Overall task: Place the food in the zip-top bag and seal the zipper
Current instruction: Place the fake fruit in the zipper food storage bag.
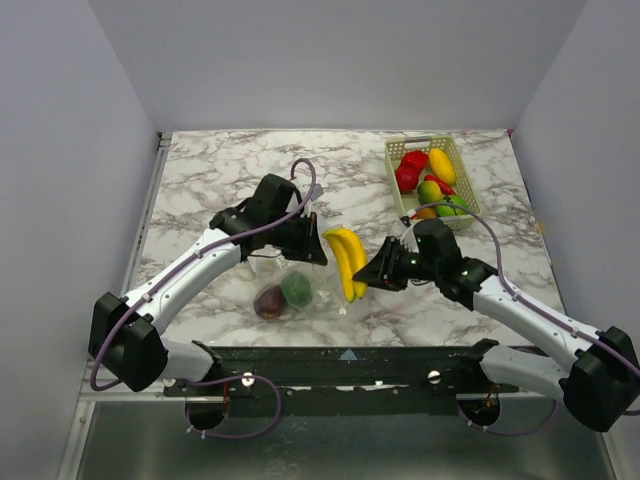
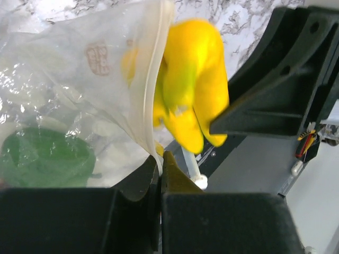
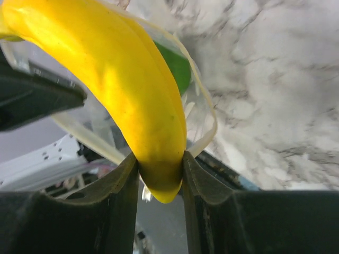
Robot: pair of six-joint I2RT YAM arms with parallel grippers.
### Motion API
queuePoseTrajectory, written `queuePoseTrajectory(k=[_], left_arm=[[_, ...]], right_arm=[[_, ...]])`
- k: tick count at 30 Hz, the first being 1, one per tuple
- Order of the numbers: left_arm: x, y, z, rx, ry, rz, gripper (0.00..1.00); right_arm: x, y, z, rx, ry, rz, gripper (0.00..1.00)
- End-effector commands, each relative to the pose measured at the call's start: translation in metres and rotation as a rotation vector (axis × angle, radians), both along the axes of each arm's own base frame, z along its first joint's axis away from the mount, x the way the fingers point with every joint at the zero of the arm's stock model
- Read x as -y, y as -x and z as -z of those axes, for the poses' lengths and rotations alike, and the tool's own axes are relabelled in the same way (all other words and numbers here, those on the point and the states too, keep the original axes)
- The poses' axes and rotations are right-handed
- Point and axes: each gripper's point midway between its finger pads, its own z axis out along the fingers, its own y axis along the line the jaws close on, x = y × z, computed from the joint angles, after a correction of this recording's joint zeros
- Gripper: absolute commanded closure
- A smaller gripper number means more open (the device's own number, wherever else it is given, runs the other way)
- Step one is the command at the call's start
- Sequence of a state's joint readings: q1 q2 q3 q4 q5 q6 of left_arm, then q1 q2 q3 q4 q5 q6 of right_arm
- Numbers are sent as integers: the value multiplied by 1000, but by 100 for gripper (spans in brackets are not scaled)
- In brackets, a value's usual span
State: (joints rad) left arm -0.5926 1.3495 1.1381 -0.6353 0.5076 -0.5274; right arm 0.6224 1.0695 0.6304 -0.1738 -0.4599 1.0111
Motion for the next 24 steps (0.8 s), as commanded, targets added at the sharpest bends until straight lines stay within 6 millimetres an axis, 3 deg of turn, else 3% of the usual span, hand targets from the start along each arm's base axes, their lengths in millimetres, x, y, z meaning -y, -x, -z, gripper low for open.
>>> queuePoseTrajectory(k=[1, 9, 15, 18, 24], left_arm=[[8, 7, -27, 60, 78, 44, 100], [8, 7, -27, 64, 76, 43, 100], [5, 5, -27, 77, 62, 32, 100], [5, 4, -27, 75, 62, 31, 100], [4, 3, -25, 77, 53, 26, 100]], right_arm=[[23, -17, -1, 87, 161, 83, 93], [25, -11, 0, 87, 334, -2, 100], [46, -17, -14, 133, 502, 8, 100], [45, -20, -19, 141, 519, -8, 100], [38, -23, -8, 146, 641, -54, 100]])
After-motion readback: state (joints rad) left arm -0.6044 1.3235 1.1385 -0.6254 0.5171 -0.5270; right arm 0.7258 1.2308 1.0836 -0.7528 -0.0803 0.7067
